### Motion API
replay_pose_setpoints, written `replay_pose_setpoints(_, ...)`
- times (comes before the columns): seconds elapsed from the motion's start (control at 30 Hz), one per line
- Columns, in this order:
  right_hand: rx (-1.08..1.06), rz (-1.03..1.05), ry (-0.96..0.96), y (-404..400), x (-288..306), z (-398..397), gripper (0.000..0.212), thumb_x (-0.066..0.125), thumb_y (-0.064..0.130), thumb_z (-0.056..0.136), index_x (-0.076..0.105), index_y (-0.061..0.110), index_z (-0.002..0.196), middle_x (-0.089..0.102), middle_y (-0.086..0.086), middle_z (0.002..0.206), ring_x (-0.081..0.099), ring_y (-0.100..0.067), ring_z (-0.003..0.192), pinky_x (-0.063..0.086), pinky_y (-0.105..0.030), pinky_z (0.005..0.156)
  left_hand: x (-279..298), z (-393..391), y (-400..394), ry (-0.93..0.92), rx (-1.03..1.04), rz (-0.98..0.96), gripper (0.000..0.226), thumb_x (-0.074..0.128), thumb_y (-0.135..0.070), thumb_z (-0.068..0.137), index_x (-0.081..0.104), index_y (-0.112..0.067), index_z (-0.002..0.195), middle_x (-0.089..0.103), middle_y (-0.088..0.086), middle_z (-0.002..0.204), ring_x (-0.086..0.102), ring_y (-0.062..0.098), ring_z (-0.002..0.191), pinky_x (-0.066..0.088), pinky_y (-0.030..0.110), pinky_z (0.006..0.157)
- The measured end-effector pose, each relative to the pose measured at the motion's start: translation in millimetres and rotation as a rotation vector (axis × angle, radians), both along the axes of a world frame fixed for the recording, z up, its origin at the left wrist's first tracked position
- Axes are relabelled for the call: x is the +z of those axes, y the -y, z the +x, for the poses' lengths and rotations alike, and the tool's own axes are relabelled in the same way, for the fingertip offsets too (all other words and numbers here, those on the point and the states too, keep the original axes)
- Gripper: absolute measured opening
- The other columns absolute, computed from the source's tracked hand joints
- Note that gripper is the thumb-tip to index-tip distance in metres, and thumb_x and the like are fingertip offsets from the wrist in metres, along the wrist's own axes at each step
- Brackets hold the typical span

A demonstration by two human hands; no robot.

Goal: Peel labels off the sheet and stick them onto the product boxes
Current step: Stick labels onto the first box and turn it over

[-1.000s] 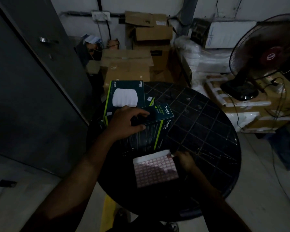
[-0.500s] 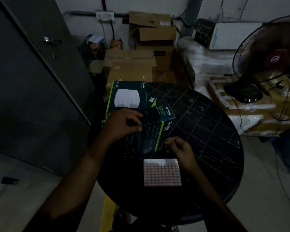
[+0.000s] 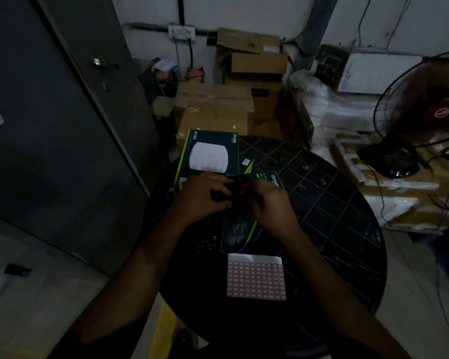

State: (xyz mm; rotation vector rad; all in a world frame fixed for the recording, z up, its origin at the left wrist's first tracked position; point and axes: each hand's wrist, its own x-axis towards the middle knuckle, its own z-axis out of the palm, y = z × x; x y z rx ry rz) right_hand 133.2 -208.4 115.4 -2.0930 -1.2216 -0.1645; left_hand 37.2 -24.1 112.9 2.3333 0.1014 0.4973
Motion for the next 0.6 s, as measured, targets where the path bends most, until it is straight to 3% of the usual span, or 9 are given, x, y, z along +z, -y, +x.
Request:
replay_pose_setpoints(0.2, 0.023, 0.039, 0.016, -0.8, -3.8, -0.2, 0.020, 0.060, 0.005, 0.087, 0.073, 0.009, 0.102, 0.069, -0.006, 0.096, 0.064, -0.020, 0.090, 0.047, -0.025, 0.079, -6.6, 2.3, -4.0, 0.032, -0.050, 0.024, 0.018, 0.086, -0.015, 0.067, 0.079, -0.016, 0.083, 0.074, -0.003, 0.097, 0.063, 0.008, 0.101, 0.049, 0.024, 0.091)
replay_pose_setpoints(0.4, 0.052, -0.018, 0.076, -2.7, -2.0, 0.0, 0.023, 0.063, -0.002, 0.083, 0.073, 0.009, 0.100, 0.069, -0.007, 0.093, 0.063, -0.025, 0.090, 0.050, -0.035, 0.079, -8.2, 3.9, -5.5, 0.048, -0.052, 0.019, 0.017, 0.087, -0.013, 0.067, 0.079, -0.016, 0.081, 0.073, -0.003, 0.096, 0.064, 0.010, 0.100, 0.051, 0.029, 0.090)
replay_pose_setpoints(0.6, 0.057, -0.092, 0.163, -2.0, -2.3, -2.3, 0.020, 0.064, 0.001, 0.084, 0.073, 0.008, 0.100, 0.067, -0.008, 0.089, 0.060, -0.027, 0.086, 0.049, -0.037, 0.076, -7.2, 3.0, -5.2, 0.072, -0.056, 0.021, 0.014, 0.085, -0.012, 0.068, 0.078, -0.017, 0.078, 0.074, -0.003, 0.096, 0.063, 0.005, 0.098, 0.050, 0.020, 0.088)
